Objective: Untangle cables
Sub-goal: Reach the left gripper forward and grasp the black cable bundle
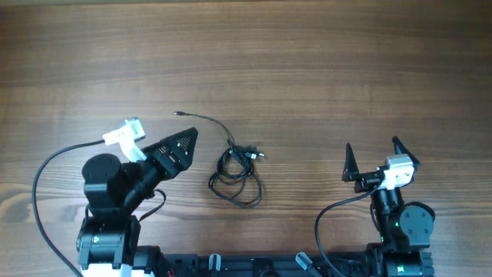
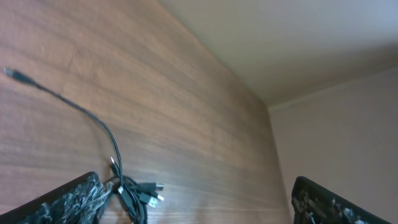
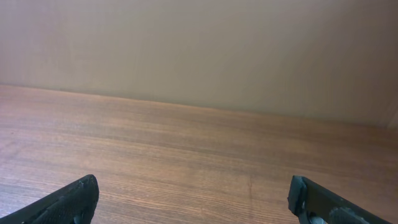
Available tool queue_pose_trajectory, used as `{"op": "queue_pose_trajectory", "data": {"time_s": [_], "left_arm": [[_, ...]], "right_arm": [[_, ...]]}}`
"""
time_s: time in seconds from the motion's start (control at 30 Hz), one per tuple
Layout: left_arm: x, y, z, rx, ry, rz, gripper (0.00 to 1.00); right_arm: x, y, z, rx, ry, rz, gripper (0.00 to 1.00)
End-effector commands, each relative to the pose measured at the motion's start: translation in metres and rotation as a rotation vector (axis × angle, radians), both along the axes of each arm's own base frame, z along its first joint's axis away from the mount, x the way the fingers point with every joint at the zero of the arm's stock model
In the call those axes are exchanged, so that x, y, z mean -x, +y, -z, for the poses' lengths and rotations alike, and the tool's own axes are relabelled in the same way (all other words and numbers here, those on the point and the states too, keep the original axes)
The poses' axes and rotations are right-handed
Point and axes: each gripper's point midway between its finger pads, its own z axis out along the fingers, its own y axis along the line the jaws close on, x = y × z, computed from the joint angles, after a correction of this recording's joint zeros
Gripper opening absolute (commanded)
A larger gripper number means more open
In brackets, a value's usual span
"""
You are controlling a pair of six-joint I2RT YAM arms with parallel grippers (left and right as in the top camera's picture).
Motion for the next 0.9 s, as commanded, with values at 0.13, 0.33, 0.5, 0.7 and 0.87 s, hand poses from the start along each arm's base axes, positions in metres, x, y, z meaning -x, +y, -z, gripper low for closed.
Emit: {"op": "queue_pose_trajectory", "data": {"time_s": [0.13,0.33,0.5,0.7,0.87], "left_arm": [[0.000,-0.027,0.021,0.175,0.223,0.026,0.86],[0.005,-0.047,0.066,0.223,0.490,-0.074,0.77],[0.014,-0.065,0.092,0.207,0.617,-0.095,0.73],[0.023,-0.078,0.117,0.178,0.722,-0.163,0.66],[0.026,-0.078,0.144,0.129,0.791,-0.268,0.64]], "right_arm": [[0.000,-0.003,-0.003,0.005,-0.015,0.017,1.00],[0.000,-0.003,-0.003,0.005,-0.015,0.017,1.00],[0.000,-0.003,-0.003,0.005,-0.015,0.017,1.00],[0.000,-0.003,-0.003,0.005,-0.015,0.017,1.00],[0.000,-0.003,-0.003,0.005,-0.015,0.017,1.00]]}}
